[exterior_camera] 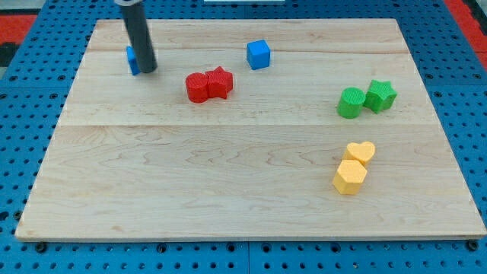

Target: Move the blue triangle to right a bit

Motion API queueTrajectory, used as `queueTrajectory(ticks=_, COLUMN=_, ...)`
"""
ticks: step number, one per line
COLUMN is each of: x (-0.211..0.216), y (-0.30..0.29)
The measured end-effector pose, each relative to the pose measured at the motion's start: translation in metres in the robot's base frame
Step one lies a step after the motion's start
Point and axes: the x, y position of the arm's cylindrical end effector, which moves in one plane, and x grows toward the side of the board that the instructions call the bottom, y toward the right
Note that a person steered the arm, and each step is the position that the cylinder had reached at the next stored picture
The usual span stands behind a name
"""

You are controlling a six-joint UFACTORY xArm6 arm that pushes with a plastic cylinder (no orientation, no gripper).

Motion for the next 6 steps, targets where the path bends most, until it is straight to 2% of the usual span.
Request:
queueTrajectory(ticks=1, x=-0.042, y=-0.051)
queueTrajectory(ticks=2, x=-0.046, y=-0.057)
queueTrajectory(ticks=3, x=-0.009, y=-0.039)
queueTrajectory(ticks=4, x=-0.007, y=-0.122)
queueTrajectory(ticks=6, x=-0.053, y=-0.115)
